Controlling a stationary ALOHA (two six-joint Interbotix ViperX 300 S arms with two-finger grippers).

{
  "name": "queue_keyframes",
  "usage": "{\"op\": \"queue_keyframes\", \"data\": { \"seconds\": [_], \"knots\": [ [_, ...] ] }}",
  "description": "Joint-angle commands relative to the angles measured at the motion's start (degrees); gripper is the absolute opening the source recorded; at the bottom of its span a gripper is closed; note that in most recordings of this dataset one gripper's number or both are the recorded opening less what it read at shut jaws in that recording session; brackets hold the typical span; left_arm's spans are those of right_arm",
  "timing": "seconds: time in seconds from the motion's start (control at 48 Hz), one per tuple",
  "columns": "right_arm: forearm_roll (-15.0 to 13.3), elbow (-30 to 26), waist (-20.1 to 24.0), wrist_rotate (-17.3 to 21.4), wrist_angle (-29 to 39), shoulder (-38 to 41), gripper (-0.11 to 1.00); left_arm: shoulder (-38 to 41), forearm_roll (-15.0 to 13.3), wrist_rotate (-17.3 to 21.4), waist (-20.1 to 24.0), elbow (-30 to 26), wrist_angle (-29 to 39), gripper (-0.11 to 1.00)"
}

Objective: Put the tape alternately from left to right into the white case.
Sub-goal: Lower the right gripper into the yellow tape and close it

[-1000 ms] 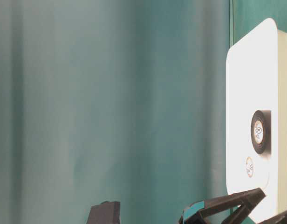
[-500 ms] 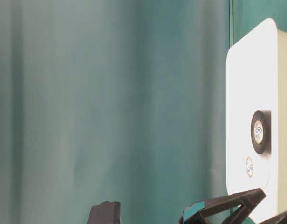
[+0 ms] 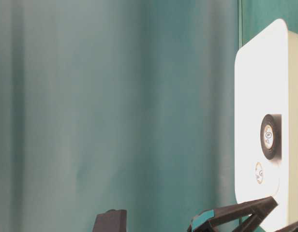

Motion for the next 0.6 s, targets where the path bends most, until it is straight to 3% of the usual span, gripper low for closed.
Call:
{"op": "queue_keyframes", "data": {
  "seconds": [0.0,0.125,0.584],
  "knots": [
    [-0.1,-0.8,-0.2,0.0,-0.2,-1.1,0.27,-0.5,-0.1,-0.1,-0.2,-0.4,-0.4,0.98],
    [-0.1,-0.8,-0.2,0.0,-0.2,-2.1,0.03,-0.5,-0.1,-0.1,-0.2,-0.4,-0.4,0.98],
    [-0.1,-1.1,-0.2,0.2,0.4,-3.8,0.02,-0.7,-0.1,-0.1,-0.2,-0.4,-0.4,0.98]
  ]
}}
